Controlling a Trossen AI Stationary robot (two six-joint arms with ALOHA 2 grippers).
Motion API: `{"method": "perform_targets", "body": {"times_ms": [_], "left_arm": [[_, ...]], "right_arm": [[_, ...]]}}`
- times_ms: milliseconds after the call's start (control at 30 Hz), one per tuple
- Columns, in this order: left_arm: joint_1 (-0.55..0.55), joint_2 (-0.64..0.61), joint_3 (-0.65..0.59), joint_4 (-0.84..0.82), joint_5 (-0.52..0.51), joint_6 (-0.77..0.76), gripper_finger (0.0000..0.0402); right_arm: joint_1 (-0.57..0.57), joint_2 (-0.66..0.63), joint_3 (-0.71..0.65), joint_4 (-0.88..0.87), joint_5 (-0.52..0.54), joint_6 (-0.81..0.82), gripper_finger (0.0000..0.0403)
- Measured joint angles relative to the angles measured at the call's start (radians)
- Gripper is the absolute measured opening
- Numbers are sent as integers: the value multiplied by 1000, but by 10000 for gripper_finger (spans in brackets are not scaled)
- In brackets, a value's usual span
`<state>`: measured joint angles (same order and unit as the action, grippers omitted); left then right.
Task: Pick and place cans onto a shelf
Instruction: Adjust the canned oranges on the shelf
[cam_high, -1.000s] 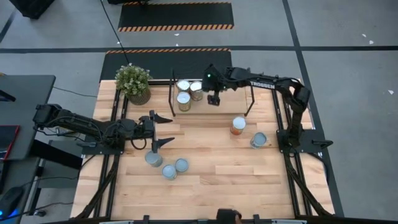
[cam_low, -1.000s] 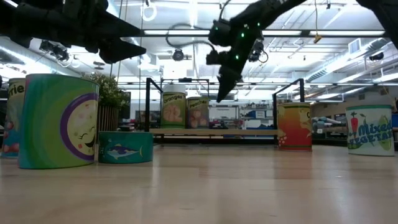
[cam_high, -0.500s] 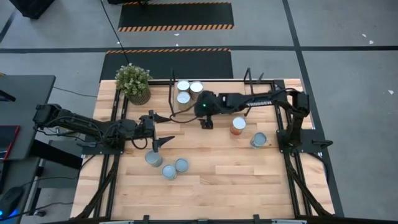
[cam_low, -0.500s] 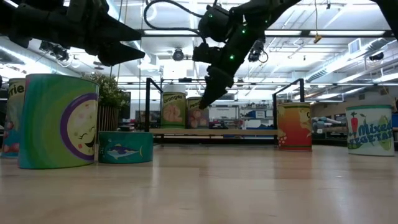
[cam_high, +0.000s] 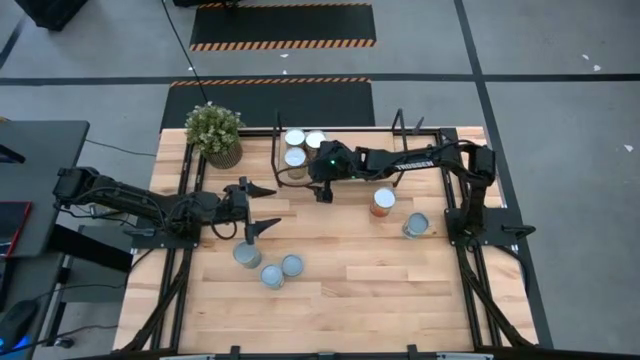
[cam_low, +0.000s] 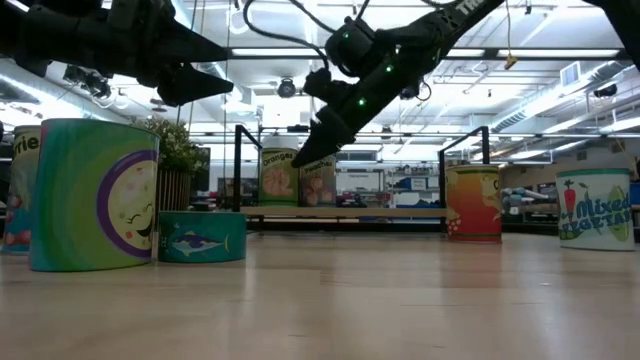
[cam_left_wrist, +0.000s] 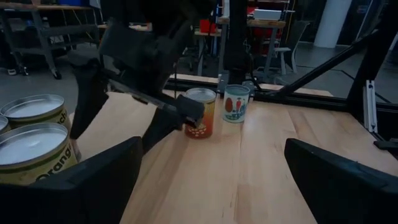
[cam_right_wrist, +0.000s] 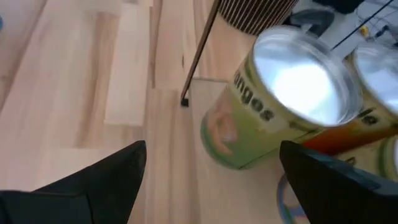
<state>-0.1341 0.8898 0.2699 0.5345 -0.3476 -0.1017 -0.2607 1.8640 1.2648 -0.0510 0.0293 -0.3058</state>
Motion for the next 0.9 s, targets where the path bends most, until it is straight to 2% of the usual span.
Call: {"method": "perform_targets", "body": {"times_ms": [100, 333, 533, 600, 733, 900], "left_arm": [[0, 0, 0, 0, 0, 0, 400], [0, 0, 0, 3, -2, 4, 400], [-18, -21, 7, -54, -16, -24, 400], [-27, -50, 32, -186, -66, -21, 400], [-20, -81, 114, -490, -280, -60, 400], [29, -69, 151, -601, -376, -134, 400]], "right_arm": [[-5, 19, 1, 54, -15, -1, 377], [-2, 8, 12, 30, -2, -12, 377], [36, -39, 84, -244, 79, -6, 377], [59, -67, 87, -301, 103, 1, 377], [103, -123, 58, -365, 128, 38, 377], [150, -188, -45, -325, 157, 72, 377]]}}
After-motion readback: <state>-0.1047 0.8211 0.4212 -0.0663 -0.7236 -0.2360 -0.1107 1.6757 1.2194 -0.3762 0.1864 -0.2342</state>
